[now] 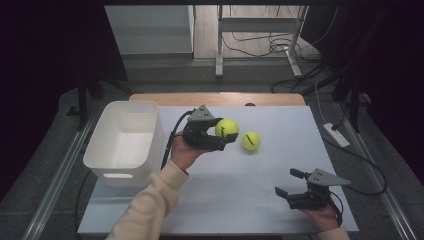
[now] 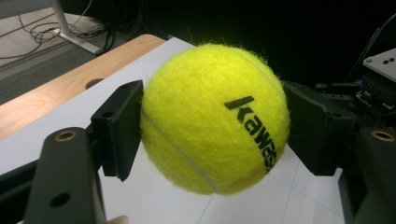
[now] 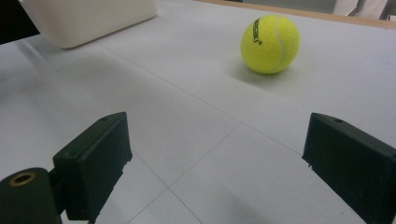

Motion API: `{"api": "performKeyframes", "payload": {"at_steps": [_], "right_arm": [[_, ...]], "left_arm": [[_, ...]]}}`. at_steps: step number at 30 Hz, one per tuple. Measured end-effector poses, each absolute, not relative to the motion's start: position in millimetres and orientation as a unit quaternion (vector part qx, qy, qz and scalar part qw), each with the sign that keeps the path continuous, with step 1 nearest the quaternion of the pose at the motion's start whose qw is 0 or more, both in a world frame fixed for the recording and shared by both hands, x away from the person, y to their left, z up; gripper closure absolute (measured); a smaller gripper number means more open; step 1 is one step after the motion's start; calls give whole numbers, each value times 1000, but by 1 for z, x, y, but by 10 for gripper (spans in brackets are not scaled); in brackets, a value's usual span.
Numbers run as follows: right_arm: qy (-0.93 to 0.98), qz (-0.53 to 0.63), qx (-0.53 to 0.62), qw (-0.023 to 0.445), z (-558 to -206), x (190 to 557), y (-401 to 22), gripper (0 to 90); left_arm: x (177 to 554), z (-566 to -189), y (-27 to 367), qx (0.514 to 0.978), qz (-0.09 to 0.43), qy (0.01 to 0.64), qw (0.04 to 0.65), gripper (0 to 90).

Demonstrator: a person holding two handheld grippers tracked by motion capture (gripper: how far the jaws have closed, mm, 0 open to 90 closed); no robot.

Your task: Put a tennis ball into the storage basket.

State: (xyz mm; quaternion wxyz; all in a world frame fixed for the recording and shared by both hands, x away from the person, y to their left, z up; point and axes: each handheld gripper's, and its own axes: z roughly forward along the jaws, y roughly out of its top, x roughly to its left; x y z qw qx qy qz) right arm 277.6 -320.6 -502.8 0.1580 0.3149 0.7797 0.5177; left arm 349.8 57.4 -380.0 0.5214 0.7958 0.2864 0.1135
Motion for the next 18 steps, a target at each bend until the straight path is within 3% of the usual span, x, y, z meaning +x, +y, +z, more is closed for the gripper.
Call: {"api": "performKeyframes", "payload": {"at_steps": [18], "right_arm": [[775,521,320,161,-501,276,-319,71]], "left_arm": [[347,-371,90,785,137,306,520,271]]}}
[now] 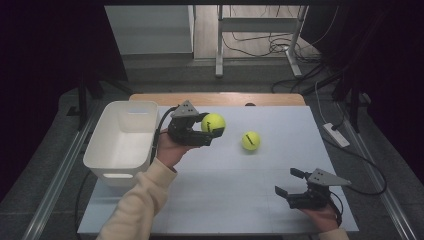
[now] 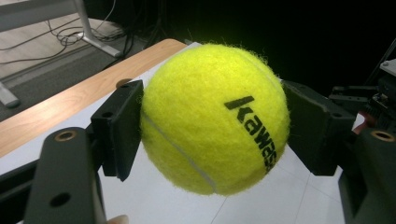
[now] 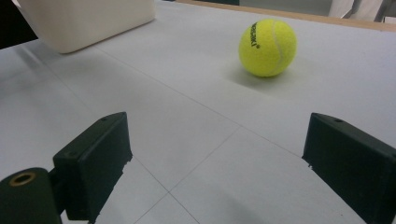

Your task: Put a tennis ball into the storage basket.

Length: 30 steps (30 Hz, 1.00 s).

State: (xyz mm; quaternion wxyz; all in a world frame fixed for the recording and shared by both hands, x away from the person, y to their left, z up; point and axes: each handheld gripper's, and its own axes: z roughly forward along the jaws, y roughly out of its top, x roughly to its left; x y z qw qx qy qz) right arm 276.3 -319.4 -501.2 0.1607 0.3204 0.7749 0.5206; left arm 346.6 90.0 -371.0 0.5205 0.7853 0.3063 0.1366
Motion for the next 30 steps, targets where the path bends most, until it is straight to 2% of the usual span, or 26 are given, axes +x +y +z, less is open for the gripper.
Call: {"api": "performKeyframes", "payload": {"at_steps": [30], "right_arm": [[777,517,322,160,-502,277,-320,71]], "left_arm": [[345,-362,125,767,164,338,521,271]]}}
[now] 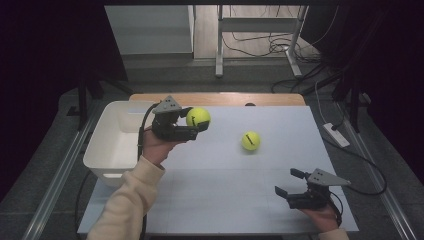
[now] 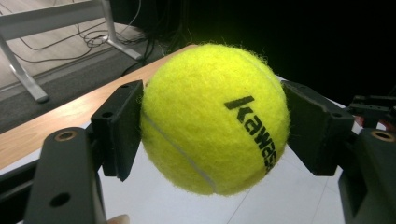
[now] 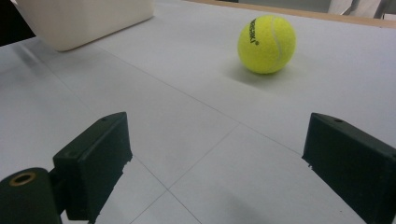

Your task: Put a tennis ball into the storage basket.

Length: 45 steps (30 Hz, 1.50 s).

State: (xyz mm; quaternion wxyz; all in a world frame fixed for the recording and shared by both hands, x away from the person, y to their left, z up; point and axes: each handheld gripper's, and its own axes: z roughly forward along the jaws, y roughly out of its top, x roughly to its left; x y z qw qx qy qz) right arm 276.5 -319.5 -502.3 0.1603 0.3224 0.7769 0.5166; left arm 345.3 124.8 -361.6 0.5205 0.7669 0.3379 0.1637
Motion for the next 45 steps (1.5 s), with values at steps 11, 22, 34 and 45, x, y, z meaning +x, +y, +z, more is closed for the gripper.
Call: {"api": "performKeyframes", "payload": {"at_steps": [11,22,34,45], "right_arm": [[777,516,323,160,-503,277,-319,72],[777,515,323,161,-503,277,-320,71],[777,515,323,161,-503,277,-320,71],[778,514,324,161,-503,277,-320,72]], "left_arm": [[346,-356,136,760,179,351,517,272],[350,-354,149,752,191,367,512,271],[355,-354,170,742,205,392,504,271],[358,-353,182,735,215,406,498,271]]}}
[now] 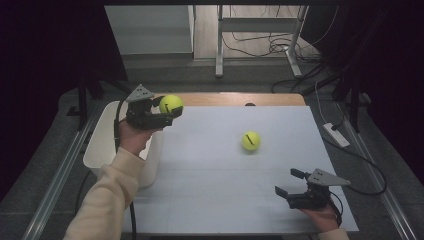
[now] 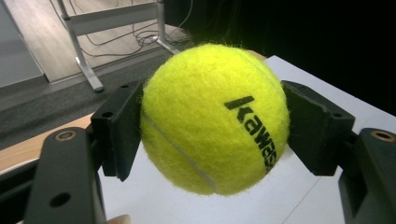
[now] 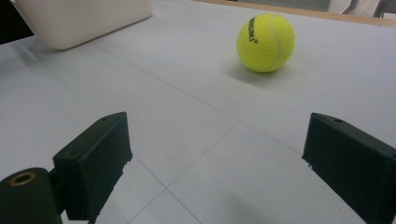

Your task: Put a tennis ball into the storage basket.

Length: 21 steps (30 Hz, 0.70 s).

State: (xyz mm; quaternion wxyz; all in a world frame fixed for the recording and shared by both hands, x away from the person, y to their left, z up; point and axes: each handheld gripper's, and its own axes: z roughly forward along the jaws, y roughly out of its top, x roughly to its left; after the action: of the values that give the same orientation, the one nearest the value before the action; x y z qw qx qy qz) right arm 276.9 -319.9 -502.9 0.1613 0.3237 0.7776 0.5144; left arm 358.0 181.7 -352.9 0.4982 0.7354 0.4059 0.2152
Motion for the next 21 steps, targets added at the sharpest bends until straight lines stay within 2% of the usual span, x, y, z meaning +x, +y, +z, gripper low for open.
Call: {"api": "performKeyframes", "payload": {"at_steps": [21], "right_arm": [[776,516,324,160,-503,277,-320,72]], "left_arm": [[367,-350,208,718,228,440,489,271]]}}
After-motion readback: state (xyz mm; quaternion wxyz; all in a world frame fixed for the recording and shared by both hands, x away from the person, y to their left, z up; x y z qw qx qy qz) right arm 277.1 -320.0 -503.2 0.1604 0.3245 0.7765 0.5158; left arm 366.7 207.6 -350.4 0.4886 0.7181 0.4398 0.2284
